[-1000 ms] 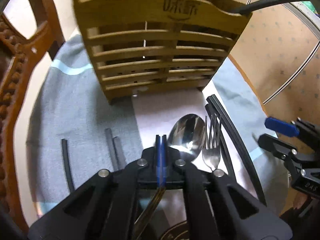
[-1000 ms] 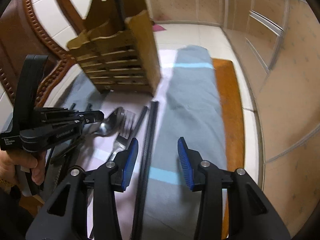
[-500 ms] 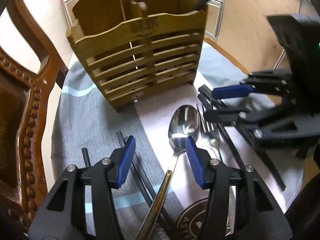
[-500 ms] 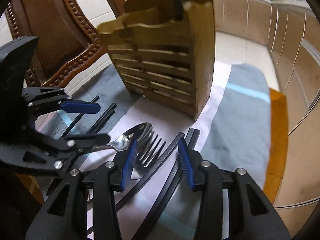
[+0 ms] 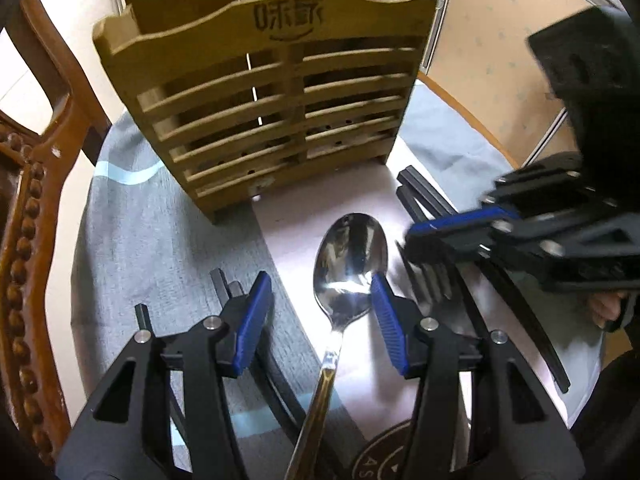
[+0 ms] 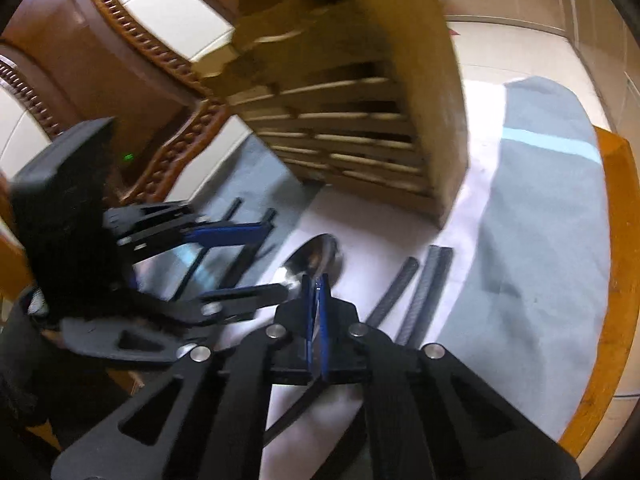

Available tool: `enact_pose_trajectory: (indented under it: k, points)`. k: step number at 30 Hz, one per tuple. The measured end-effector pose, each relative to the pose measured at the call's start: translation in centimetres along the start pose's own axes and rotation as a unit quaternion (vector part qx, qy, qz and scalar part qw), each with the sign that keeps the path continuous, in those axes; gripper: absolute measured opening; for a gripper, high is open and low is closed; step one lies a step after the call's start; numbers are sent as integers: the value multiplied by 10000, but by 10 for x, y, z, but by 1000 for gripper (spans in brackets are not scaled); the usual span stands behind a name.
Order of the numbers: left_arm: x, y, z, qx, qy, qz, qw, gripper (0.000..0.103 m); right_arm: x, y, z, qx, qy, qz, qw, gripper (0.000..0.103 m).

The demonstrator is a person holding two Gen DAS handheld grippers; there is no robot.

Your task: Organize utensils

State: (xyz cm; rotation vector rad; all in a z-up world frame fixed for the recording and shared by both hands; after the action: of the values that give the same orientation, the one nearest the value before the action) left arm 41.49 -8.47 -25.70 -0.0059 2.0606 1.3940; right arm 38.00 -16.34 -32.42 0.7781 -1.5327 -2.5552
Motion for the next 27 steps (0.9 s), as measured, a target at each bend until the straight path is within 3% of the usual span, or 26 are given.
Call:
enact_pose_trajectory:
  k: [4,8,12,15,19,20,21,27]
  points:
    - [-3,-6,2,47,72,16,10000,52,-1,17,14,140,114,-89,9998,3]
    - [-12,-14,6,312,255,4,9992,52,0,51,27,486,187,-391,9979,2]
    - [-25,-23,16,650,555,-29,9963,51,10,86,28,561,178,-628,9963,2]
    - [-33,-27,25,874,709,-39,9936,51,16,91,26,615,184,-623,9960,2]
    - [-40,-29,26,861,708,-23,9938,49,24,90,10,713,31,-560,9959,2]
    - [-42,-29,24,845,681,5,9941,41,25,90,8,725,-4,-559,9958,2]
    - [-43,-31,19,872,659,67,9940,24,26,90,5,716,-18,-558,9959,2]
    - [-47,-32,10,691,701,64,9951,6,22,97,7,673,29,-678,9954,2]
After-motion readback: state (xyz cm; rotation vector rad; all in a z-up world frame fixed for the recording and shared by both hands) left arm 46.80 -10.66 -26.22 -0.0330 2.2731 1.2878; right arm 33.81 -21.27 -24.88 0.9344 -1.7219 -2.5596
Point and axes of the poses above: each gripper's, at about its wrist camera, not at the fingertips, and y roughly against the way its jaws point, z to its left, x to its underside, the point moved 5 cm from there along -y, roughly the way its jaws point, and after that the axes turned 12 degrees about x, right-handed, at the moved point
